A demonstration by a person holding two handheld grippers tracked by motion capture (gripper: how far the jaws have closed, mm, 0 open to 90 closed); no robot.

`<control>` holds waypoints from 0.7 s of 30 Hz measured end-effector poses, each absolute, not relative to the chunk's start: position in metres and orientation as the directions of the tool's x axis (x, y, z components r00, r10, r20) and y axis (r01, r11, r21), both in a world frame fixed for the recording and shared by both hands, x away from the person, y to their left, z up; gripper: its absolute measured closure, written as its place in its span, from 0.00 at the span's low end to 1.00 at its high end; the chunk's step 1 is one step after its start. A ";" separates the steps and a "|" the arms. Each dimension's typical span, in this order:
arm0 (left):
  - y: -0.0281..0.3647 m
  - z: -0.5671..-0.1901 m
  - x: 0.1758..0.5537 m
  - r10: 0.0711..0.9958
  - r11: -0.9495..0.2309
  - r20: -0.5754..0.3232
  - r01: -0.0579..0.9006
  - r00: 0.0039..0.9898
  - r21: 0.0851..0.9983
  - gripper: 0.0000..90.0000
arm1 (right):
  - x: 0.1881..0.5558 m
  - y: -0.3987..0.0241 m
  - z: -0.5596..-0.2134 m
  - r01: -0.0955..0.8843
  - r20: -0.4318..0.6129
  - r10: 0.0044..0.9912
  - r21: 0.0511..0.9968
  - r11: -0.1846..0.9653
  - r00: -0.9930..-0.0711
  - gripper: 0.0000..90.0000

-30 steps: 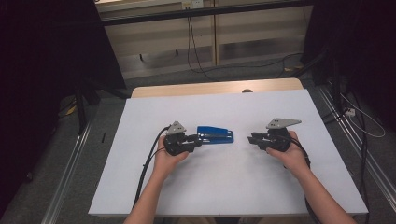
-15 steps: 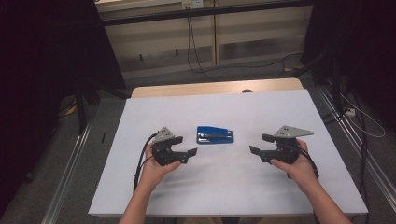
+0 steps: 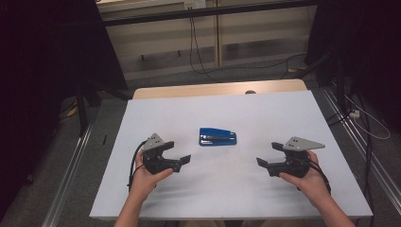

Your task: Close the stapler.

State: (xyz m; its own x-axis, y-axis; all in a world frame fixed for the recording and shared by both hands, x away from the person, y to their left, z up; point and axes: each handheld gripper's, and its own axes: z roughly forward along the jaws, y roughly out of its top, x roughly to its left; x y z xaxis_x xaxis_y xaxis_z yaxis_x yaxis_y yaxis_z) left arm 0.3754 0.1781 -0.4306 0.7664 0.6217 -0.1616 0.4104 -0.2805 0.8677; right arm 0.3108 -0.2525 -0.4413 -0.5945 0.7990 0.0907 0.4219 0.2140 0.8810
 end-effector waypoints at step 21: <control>0.226 -0.435 0.350 0.654 -0.265 -0.150 0.410 0.741 0.873 0.08 | 0.276 -0.273 -0.447 0.428 0.093 0.794 0.876 0.221 -0.601 0.13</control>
State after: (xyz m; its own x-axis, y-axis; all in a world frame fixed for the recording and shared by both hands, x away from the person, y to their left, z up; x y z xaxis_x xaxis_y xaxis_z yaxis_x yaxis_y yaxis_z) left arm 0.3496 0.2264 -0.4351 0.7415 0.6539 -0.1502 0.4104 -0.2649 0.8726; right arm 0.2763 -0.2729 -0.4475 -0.6008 0.7939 0.0933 0.4283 0.2212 0.8761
